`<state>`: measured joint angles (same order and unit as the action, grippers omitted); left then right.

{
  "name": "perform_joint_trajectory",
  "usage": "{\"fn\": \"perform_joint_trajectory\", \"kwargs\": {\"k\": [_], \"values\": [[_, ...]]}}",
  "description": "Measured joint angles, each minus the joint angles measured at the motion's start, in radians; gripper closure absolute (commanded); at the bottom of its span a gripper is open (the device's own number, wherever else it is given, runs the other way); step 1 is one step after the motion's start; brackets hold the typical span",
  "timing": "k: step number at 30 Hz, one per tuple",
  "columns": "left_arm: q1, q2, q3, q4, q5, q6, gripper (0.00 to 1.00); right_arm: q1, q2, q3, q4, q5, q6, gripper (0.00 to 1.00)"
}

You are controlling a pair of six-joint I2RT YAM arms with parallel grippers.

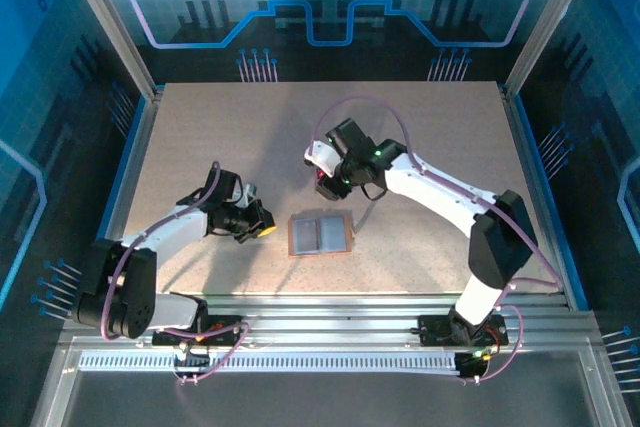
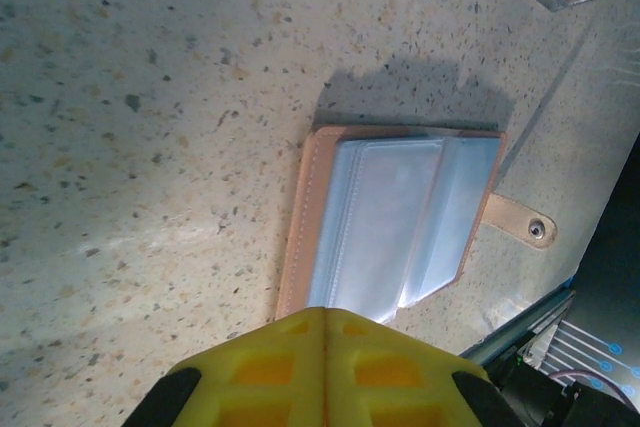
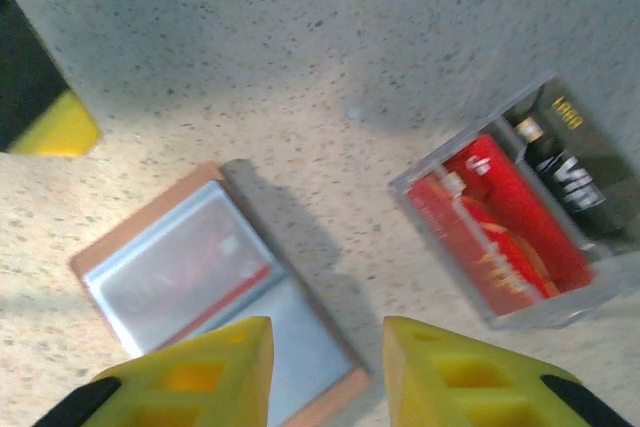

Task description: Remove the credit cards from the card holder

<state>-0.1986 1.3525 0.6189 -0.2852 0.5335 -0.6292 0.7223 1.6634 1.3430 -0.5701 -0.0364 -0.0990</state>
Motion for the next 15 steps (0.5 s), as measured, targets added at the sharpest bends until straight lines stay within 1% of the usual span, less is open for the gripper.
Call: {"fn": "perform_joint_trajectory", "kwargs": {"k": [1, 4, 9, 13, 15], "values": [[-0.008, 0.005, 0.000, 0.007, 0.002, 0.000, 0.94, 0.004, -0.014, -0.028, 0.019, -0.010, 0.056, 0.74], [-0.026, 0.020, 0.000, 0.030, 0.007, -0.004, 0.95, 0.013, -0.040, -0.106, 0.089, -0.056, 0.233, 0.78], [-0.056, 0.052, 0.000, 0.077, 0.016, -0.026, 0.95, 0.031, -0.040, -0.213, 0.193, -0.153, 0.501, 0.81], [-0.098, 0.090, 0.000, 0.113, 0.025, -0.031, 0.95, 0.048, 0.005, -0.225, 0.238, -0.229, 0.653, 0.82], [-0.113, 0.109, -0.001, 0.125, 0.026, -0.039, 0.96, 0.056, 0.029, -0.237, 0.271, -0.256, 0.703, 0.82]]}}
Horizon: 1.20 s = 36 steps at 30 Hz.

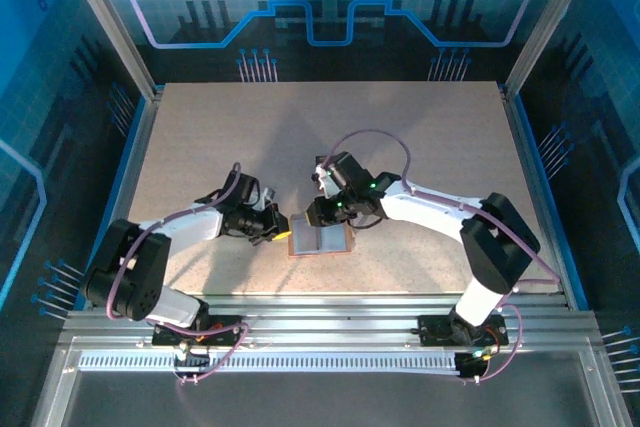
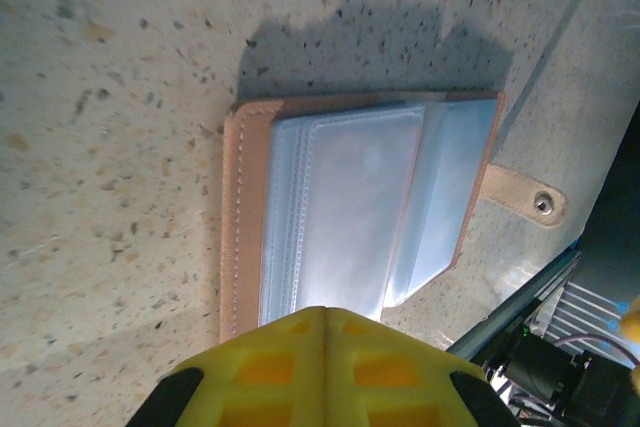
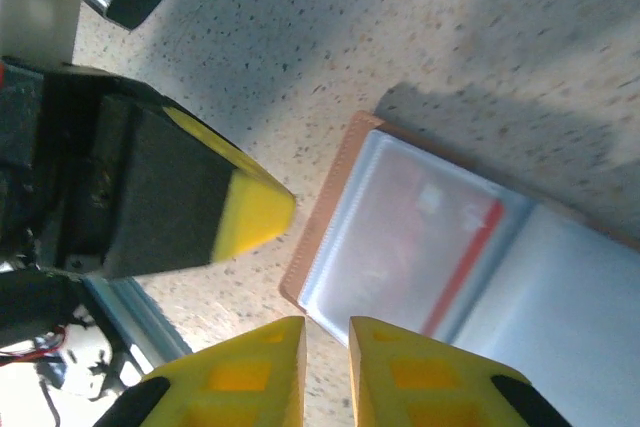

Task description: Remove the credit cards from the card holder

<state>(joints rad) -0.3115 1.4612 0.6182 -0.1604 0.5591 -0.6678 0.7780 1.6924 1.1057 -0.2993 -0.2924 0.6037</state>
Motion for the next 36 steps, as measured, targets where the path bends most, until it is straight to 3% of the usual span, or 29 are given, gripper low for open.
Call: {"fn": "perform_joint_trajectory", "kwargs": {"k": [10, 36], "values": [[-0.035, 0.072, 0.000, 0.016, -0.002, -0.014, 0.97, 0.013, 0.098, -0.032, 0.095, -0.069, 0.133, 0.82], [-0.036, 0.072, -0.014, 0.008, -0.036, -0.011, 0.99, 0.014, 0.180, -0.017, 0.107, -0.103, 0.160, 0.80]]}}
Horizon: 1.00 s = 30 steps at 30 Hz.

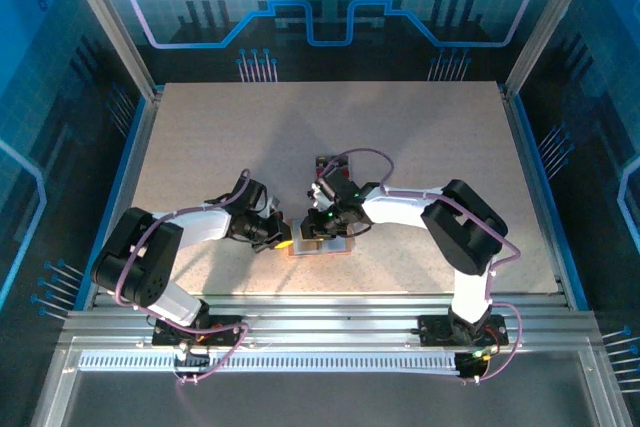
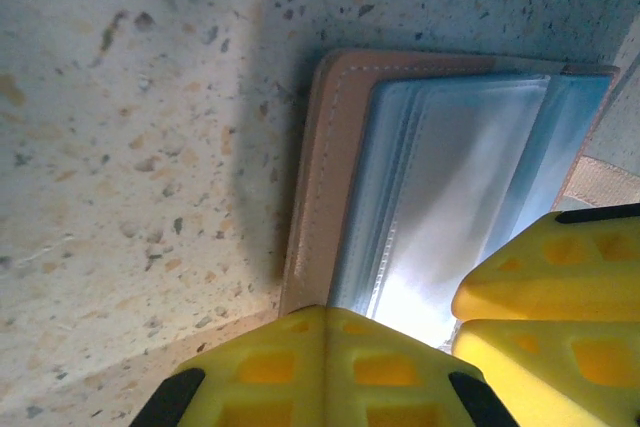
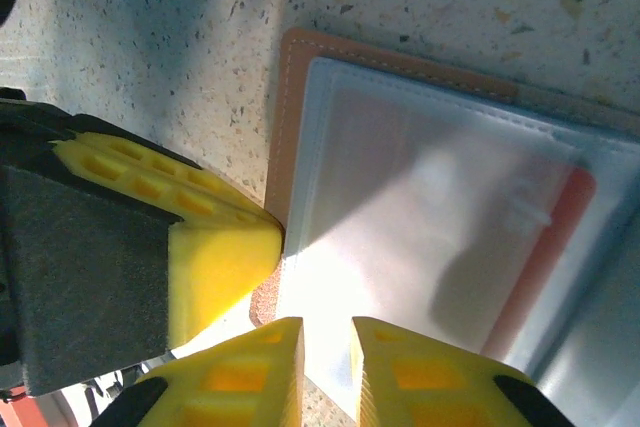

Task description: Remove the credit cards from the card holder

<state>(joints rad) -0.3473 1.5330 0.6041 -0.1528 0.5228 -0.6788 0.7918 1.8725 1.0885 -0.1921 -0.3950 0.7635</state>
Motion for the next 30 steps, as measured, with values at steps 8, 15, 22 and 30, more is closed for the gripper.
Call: {"fn": "perform_joint_trajectory", "kwargs": {"k": [8, 15, 22, 30], "values": [[0.000, 0.000, 0.000, 0.000, -0.003, 0.001, 0.99, 0.000, 0.011, 0.006, 0.000, -0.006, 0.000, 0.79], [0.000, 0.000, 0.000, 0.000, -0.003, 0.001, 0.99, 0.004, 0.020, 0.016, -0.001, -0.007, 0.000, 0.78], [0.000, 0.000, 0.000, 0.000, -0.002, 0.001, 0.99, 0.011, 0.027, 0.019, 0.000, -0.010, 0.001, 0.78], [0.000, 0.000, -0.005, 0.001, -0.003, 0.001, 0.99, 0.014, 0.035, 0.019, 0.000, -0.014, 0.001, 0.77]]}}
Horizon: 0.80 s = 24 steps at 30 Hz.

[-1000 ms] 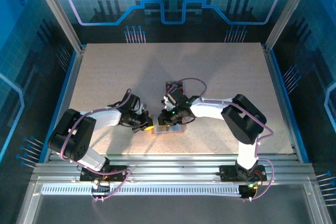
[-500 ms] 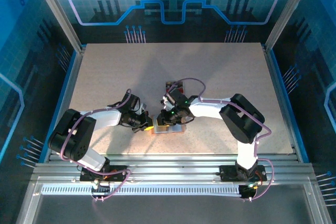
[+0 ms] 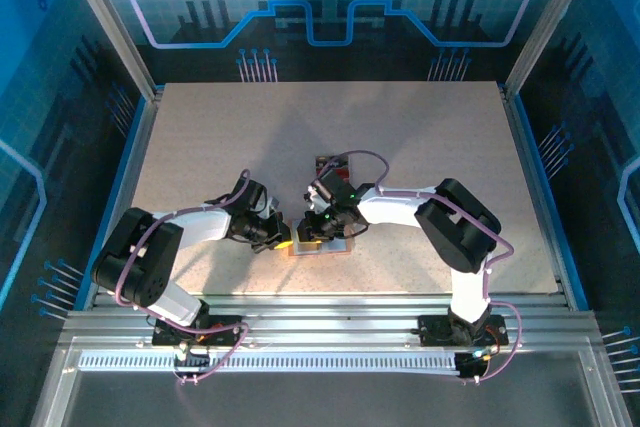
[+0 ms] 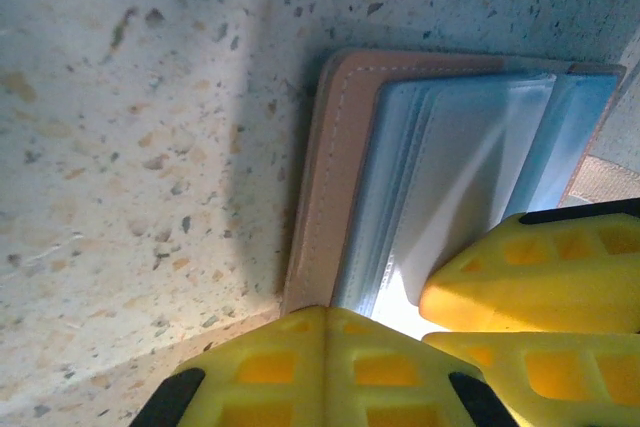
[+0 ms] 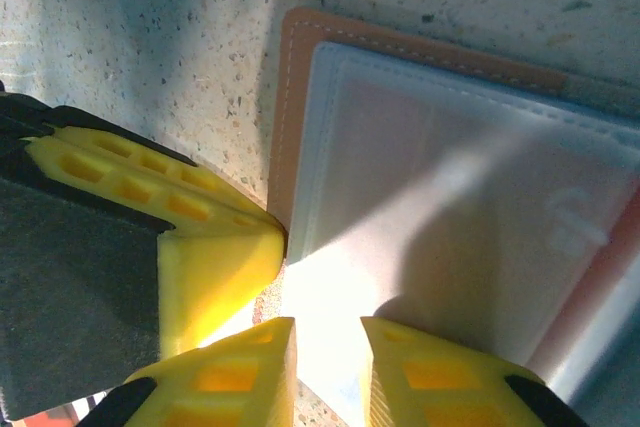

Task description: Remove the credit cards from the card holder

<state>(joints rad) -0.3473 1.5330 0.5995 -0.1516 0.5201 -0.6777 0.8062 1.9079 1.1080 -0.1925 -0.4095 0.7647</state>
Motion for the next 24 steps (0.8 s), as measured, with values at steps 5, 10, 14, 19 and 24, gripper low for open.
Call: {"fn": "perform_joint_trajectory", "kwargs": {"k": [5, 10, 14, 19, 24], "values": [[0.000, 0.000, -0.001, 0.000, 0.000, 0.000, 0.99, 0.000, 0.006, 0.002, 0.000, -0.001, 0.003, 0.76], [0.000, 0.000, -0.001, 0.000, 0.000, 0.000, 0.99, 0.000, 0.017, 0.014, -0.001, -0.008, 0.003, 0.75], [0.000, 0.000, -0.001, 0.000, 0.000, 0.000, 0.99, 0.000, 0.023, 0.026, -0.016, -0.010, 0.003, 0.75], [0.000, 0.000, -0.001, 0.000, 0.000, 0.001, 0.99, 0.001, 0.022, 0.029, -0.026, 0.002, 0.002, 0.74], [0.000, 0.000, -0.001, -0.001, 0.000, 0.004, 0.99, 0.001, 0.008, 0.021, -0.018, 0.008, 0.006, 0.74]]}}
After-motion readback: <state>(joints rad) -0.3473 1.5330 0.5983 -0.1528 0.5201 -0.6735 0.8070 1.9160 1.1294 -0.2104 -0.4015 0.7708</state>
